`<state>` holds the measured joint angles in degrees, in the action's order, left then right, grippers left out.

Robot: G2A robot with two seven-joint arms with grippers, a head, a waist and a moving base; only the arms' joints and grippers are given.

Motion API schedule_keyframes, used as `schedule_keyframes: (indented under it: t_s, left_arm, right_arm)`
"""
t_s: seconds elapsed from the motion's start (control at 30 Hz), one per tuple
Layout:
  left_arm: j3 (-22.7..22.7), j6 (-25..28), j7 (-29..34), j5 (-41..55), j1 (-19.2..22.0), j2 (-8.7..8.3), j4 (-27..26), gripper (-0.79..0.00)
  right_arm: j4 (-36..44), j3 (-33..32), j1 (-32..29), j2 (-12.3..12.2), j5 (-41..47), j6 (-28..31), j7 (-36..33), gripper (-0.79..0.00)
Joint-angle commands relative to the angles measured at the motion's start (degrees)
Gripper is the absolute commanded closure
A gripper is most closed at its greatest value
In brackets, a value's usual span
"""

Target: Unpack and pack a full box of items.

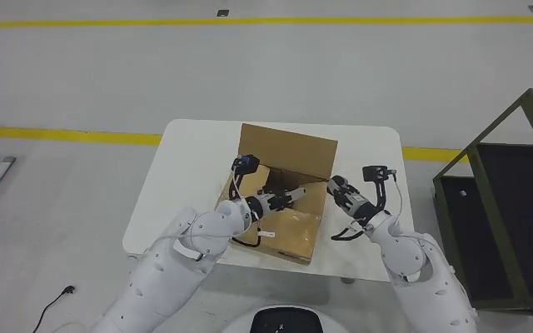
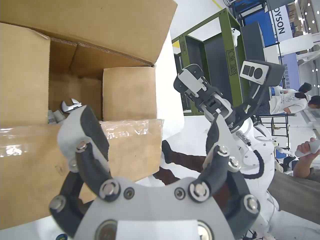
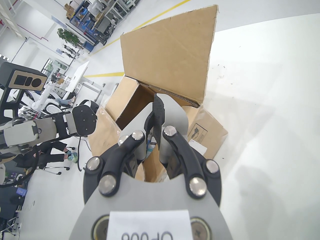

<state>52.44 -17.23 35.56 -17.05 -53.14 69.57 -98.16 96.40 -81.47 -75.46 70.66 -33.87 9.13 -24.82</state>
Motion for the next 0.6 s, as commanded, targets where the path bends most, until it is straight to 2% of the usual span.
schedule_keyframes:
  t_s: [0.0,0.17,0.23,0.4,0.57]
  left_arm:
    - [0.0,-0.01,0.0,0.01,0.0,0.0,0.0,-0.785]
    - [0.0,-0.01,0.0,0.01,0.0,0.0,0.0,-0.785]
    - [-0.56,3.12,-1.03,-4.14,0.12,-0.15,-0.16,-0.785]
    - [-2.58,17.39,2.46,-16.4,4.78,-0.59,1.77,-0.785]
    - [-5.49,34.3,9.06,-22.25,10.05,-0.59,5.96,-0.785]
  right_arm:
    - [0.33,-0.76,-1.2,-0.03,1.41,-0.07,1.08,0.0]
    - [0.54,-3.16,-4.28,-0.17,5.09,0.56,3.64,0.0]
    - [0.34,-3.9,-5.09,-0.26,6.05,1.14,3.91,0.0]
    - [0.21,-5.38,-6.15,-0.49,7.31,1.99,4.04,0.0]
    - [0.78,-6.14,-7.24,-0.67,7.19,1.65,4.08,0.0]
